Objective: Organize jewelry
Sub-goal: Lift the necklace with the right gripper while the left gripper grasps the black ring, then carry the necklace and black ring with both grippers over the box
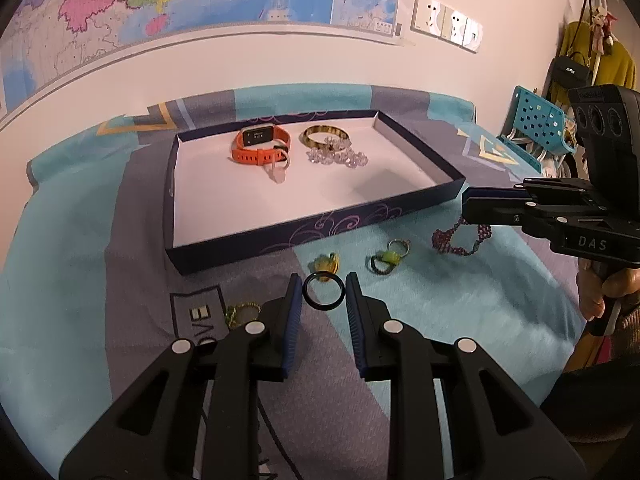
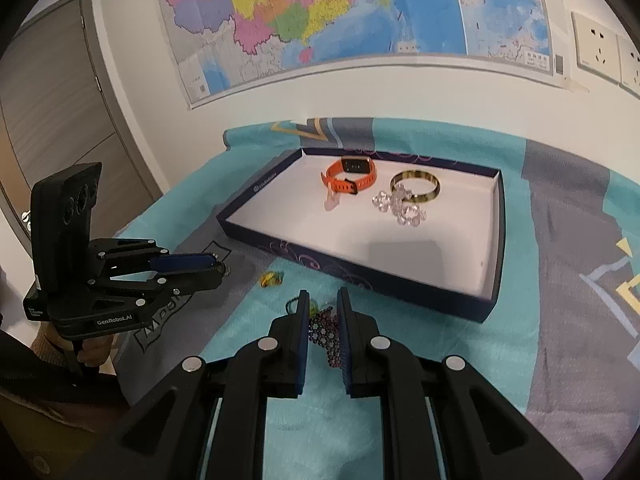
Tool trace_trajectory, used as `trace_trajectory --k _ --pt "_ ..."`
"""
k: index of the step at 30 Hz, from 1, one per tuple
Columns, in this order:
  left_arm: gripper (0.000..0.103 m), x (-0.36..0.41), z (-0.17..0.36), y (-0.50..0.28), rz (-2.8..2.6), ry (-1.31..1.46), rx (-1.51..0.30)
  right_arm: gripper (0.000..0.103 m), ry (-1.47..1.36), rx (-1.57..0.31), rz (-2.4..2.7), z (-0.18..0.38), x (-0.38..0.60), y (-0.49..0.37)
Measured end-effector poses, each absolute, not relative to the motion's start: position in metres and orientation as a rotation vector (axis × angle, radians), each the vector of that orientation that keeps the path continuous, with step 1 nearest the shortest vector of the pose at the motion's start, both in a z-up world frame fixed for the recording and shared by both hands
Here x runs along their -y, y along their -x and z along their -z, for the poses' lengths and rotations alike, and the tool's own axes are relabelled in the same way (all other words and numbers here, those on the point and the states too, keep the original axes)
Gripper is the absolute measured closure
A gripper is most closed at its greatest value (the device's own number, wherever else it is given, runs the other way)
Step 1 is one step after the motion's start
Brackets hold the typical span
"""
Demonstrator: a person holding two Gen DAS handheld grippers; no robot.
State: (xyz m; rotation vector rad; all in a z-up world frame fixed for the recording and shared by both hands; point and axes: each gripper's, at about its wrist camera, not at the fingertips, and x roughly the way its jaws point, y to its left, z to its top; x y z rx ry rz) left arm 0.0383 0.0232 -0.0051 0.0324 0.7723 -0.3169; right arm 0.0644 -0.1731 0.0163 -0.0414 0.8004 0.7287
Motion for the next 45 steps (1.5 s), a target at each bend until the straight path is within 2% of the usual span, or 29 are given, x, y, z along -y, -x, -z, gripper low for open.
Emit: trace_trajectory --k 27,45 --pt "0.080 -0.017 -0.023 -0.075 0.335 -0.059 -0.714 0.091 0.029 -0.706 -0.728 -0.056 0.168 -0.112" --pt "0.080 -0.015 -0.013 -0.121 0.306 -0.060 -0.749 0.091 -0.021 -0.764 -0.709 -0.038 0.154 -0.162"
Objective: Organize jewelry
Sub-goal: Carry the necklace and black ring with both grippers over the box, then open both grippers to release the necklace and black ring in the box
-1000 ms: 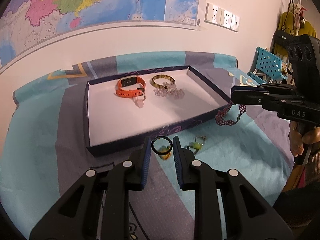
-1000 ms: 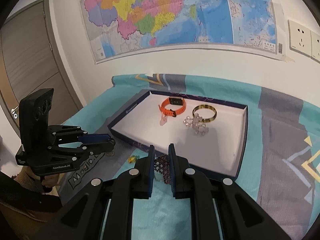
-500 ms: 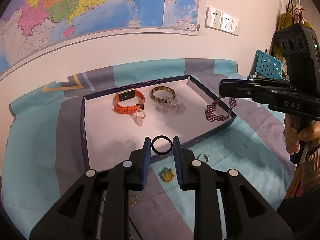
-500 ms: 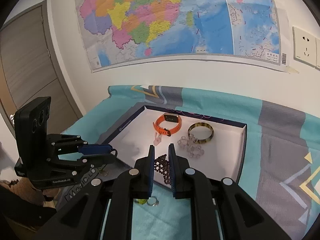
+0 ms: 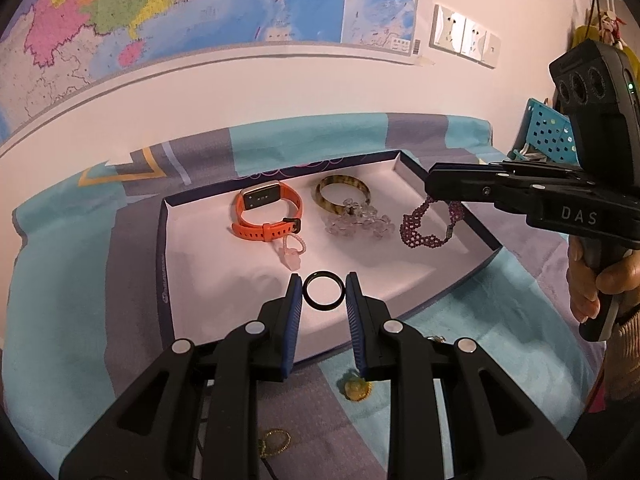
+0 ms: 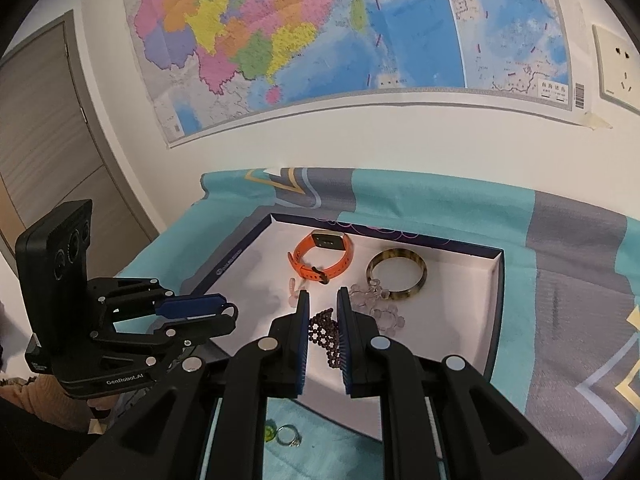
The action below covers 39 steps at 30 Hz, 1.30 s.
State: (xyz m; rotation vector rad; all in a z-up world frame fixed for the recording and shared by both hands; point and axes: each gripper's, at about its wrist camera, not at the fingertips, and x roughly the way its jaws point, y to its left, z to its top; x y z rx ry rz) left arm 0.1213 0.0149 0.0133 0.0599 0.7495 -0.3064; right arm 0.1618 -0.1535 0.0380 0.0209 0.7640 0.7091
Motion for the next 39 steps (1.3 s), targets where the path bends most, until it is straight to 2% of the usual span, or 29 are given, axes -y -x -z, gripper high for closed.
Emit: trace_trajectory --k 39 --pt "0.080 -0.013 0.017 -0.175 0.273 -0.025 -0.862 0.091 -0.053 -0.845 -0.695 -0.009 0.132 -0.207"
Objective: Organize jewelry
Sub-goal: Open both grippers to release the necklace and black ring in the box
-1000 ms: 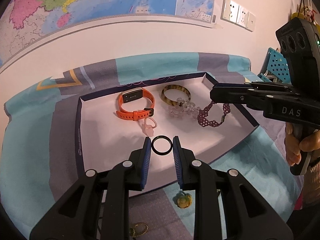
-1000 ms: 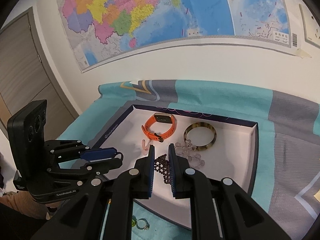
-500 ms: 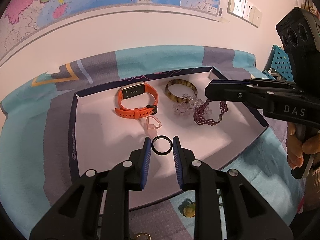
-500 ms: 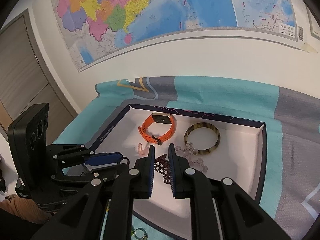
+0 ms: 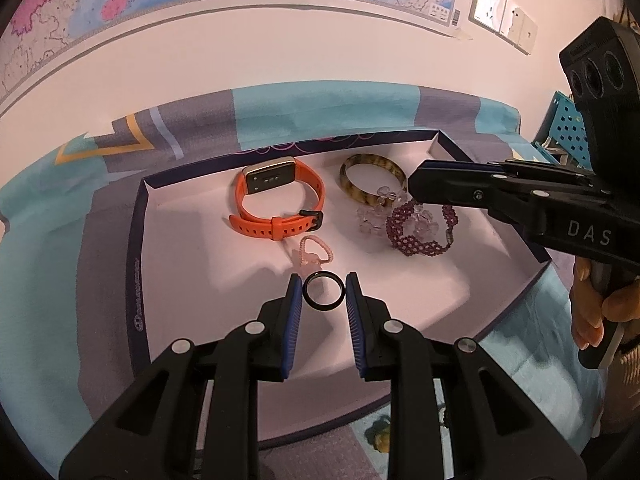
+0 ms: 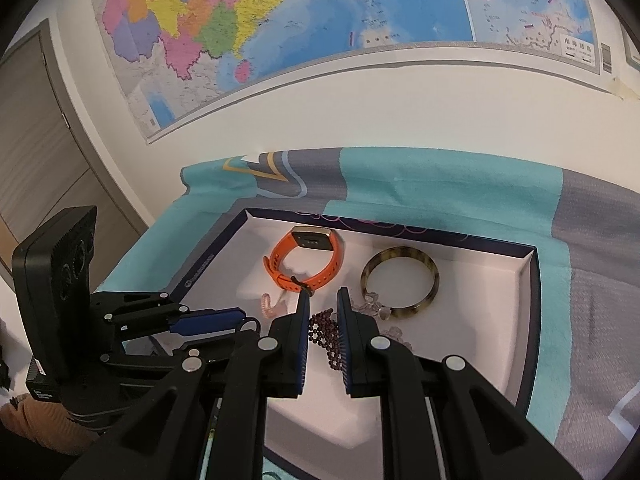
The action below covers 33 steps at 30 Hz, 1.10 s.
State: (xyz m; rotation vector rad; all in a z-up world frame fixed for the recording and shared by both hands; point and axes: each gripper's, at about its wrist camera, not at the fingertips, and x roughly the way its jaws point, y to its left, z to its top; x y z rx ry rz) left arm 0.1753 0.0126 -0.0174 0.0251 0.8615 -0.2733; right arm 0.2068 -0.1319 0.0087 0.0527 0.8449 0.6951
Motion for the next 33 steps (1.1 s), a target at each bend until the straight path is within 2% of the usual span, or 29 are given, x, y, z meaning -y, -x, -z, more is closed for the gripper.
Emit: trace_trajectory --k 28,33 --pt "0.080 -0.020 0.027 -0.190 0.227 -0.003 -0.889 0.089 -0.043 -0.872 -0.649 0.008 0.127 -0.224" --pt "0.074 -0.020 0.017 -0.181 0.234 -0.005 -0.854 0.089 -0.046 -0.860 -0.644 0.005 0.131 -0.220"
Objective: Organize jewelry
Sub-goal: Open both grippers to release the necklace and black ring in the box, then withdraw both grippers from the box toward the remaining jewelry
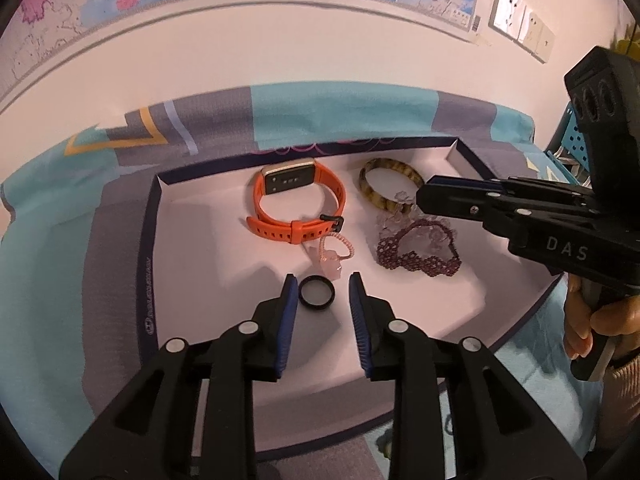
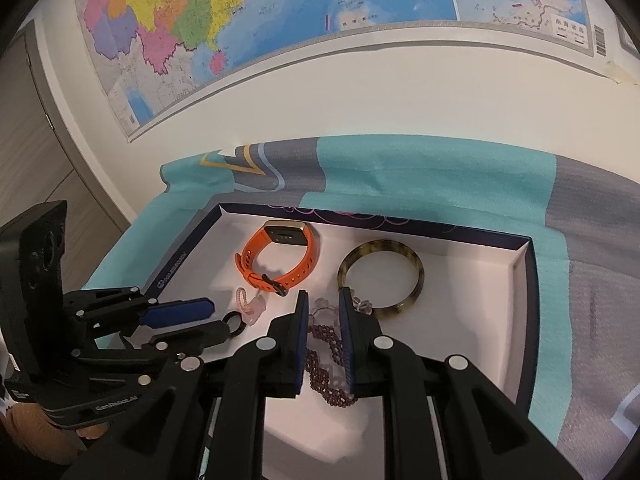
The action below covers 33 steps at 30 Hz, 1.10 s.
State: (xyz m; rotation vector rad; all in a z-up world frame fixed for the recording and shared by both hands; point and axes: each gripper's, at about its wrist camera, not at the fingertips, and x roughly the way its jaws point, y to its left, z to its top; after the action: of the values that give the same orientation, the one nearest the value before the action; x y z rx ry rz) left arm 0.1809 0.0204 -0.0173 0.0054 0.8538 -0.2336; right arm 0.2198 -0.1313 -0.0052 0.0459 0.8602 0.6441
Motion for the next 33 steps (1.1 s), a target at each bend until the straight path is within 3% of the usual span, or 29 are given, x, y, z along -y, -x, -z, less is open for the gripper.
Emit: trace_trajectory --k 17,33 --pt "0.061 -0.061 -0.020 -0.109 0.195 0.013 -0.707 0.071 0.012 -0.780 -0.726 -0.018 0.146 -0.143" --pt "0.054 -0.069 0.006 -0.053 0.223 0.008 -0.728 0.070 0.103 -0.865 -0.755 0.015 0.143 -0.086"
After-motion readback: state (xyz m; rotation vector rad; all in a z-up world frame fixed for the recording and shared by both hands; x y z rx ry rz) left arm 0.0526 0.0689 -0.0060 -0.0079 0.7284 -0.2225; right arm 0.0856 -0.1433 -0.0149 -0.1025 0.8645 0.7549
